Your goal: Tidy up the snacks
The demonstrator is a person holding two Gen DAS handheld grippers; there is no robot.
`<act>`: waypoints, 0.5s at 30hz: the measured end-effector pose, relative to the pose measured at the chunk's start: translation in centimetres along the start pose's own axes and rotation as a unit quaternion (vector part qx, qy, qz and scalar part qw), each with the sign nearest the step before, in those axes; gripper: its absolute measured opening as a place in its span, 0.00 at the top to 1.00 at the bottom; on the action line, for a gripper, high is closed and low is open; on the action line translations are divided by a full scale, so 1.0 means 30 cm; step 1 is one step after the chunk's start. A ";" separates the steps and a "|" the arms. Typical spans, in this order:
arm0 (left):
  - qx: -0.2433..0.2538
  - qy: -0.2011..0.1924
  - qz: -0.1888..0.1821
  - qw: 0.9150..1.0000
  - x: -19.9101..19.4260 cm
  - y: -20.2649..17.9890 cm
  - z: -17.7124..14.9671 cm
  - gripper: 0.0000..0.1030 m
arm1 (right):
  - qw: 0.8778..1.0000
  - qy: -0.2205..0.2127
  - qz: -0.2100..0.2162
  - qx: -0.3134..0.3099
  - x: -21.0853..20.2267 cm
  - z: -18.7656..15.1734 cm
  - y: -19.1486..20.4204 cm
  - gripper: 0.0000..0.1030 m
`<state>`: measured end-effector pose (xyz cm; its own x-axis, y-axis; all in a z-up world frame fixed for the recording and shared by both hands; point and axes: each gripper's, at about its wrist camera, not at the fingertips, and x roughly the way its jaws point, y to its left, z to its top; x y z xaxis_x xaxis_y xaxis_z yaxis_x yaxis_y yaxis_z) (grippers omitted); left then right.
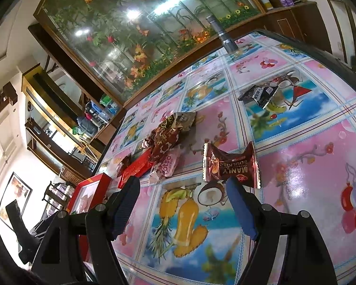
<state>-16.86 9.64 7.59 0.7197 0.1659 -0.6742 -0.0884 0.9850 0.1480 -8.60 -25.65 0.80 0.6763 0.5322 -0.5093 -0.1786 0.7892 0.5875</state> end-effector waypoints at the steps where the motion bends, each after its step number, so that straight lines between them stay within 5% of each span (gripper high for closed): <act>1: 0.000 0.000 0.000 1.000 0.000 0.001 0.000 0.19 | 1.000 0.000 0.000 0.000 0.001 -0.001 0.001 0.25; 15: -0.001 0.001 0.003 1.000 0.002 0.007 0.000 0.19 | 1.000 0.002 -0.002 0.001 0.001 -0.002 0.008 0.24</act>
<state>-16.84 9.87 7.59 0.7183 0.1713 -0.6743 -0.0937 0.9842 0.1502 -8.66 -25.43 0.88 0.6743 0.5305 -0.5136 -0.1753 0.7907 0.5866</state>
